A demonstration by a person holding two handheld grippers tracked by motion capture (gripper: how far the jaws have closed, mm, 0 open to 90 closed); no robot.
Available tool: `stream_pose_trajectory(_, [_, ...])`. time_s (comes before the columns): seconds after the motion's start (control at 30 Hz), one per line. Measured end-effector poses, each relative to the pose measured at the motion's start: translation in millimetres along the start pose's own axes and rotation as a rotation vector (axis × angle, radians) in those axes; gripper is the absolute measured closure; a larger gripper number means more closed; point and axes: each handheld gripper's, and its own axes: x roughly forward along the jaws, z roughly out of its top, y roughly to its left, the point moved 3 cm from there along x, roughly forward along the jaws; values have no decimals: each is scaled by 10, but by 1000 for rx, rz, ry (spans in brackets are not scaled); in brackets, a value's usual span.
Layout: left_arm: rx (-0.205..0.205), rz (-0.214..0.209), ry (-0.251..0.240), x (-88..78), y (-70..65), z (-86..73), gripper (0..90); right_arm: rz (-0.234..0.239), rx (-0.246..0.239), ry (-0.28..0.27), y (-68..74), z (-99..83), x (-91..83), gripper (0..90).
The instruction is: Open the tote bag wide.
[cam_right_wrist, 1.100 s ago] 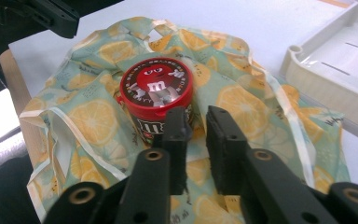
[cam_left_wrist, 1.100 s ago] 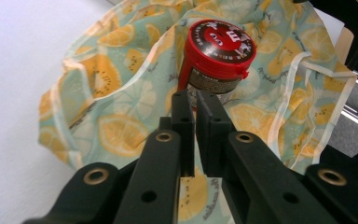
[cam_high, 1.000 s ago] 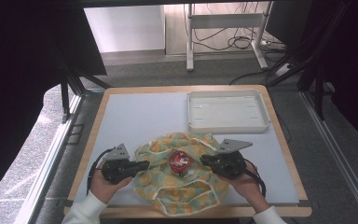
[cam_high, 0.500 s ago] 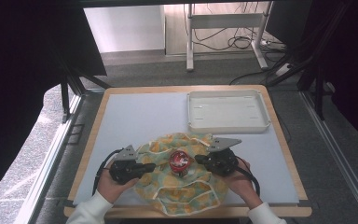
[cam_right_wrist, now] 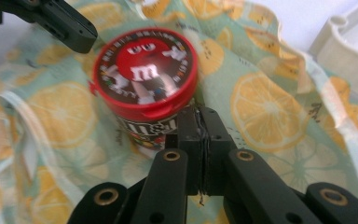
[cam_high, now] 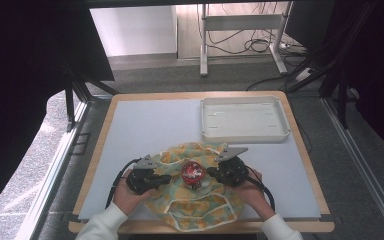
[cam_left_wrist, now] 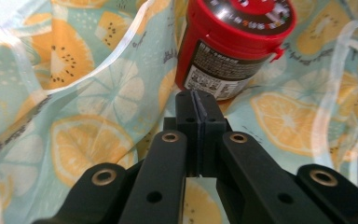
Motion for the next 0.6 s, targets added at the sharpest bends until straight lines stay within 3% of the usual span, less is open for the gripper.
stream_pose_trajectory(0.17, [5, -8, 25, 91, -21, 1, 900, 3, 8, 23, -15, -3, 80, 876])
stream_pose_trajectory(0.43, [28, -37, 69, 226, -69, -12, 900, 10, 13, 110, -55, -33, 302, 876])
stream_pose_trajectory(0.6, [34, -70, 96, 266, -110, -47, 900, -45, 30, 130, -165, -4, 445, 882])
